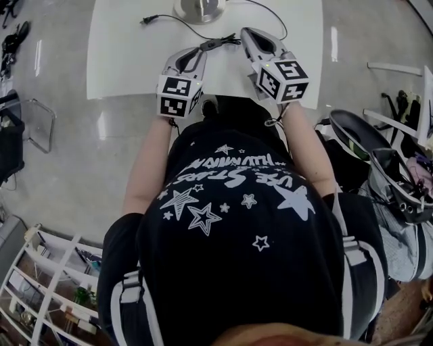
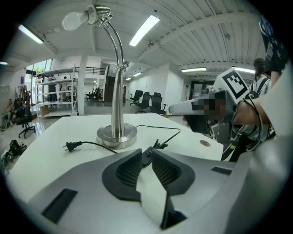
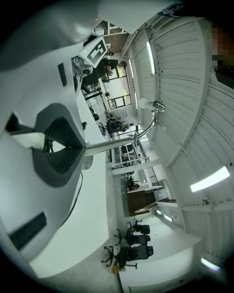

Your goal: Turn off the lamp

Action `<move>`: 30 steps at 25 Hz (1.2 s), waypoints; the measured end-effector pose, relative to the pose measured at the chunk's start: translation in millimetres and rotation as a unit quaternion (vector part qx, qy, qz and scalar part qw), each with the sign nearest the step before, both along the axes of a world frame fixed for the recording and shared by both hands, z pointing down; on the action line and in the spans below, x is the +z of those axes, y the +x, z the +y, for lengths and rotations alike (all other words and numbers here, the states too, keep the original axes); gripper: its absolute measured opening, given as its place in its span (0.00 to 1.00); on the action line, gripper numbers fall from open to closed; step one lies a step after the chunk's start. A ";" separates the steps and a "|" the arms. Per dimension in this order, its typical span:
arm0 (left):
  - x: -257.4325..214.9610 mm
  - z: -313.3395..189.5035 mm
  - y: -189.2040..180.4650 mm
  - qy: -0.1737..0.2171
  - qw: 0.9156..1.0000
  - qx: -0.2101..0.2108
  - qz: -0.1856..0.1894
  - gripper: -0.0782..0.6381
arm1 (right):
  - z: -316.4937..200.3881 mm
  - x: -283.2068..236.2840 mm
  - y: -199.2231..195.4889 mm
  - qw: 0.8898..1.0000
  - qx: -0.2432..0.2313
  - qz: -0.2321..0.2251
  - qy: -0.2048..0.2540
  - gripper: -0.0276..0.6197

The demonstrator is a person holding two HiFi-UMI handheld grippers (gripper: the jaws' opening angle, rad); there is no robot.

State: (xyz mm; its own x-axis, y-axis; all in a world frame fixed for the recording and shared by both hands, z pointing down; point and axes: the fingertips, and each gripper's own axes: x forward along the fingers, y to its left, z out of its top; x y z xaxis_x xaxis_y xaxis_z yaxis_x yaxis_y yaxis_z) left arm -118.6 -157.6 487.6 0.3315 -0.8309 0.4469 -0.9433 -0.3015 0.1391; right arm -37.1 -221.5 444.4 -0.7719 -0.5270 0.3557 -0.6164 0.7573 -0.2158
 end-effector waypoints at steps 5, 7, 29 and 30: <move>17.7 -7.3 2.7 -0.020 0.999 0.027 -0.026 0.27 | -12.7 6.7 -5.4 1.000 -0.005 0.001 -0.008 0.05; 23.8 -11.2 3.1 -0.025 0.998 0.035 -0.036 0.30 | -13.8 9.7 -8.8 1.000 -0.013 0.004 -0.012 0.05; 50.2 -20.6 9.6 -0.036 0.985 0.132 -0.104 0.32 | -9.7 35.5 -33.7 0.995 -0.077 0.046 -0.042 0.05; 51.0 -20.8 9.7 -0.039 0.985 0.134 -0.101 0.31 | -7.5 38.4 -35.7 0.994 -0.086 0.050 -0.046 0.05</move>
State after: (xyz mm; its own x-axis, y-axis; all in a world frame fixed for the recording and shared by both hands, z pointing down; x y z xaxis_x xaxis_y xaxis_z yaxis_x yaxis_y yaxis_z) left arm -109.0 -178.5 538.6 0.4323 -0.6861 0.5852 -0.8416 -0.5400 -0.0115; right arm -72.8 -229.0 482.7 -0.8057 -0.3527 0.4759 -0.5019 0.8332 -0.2322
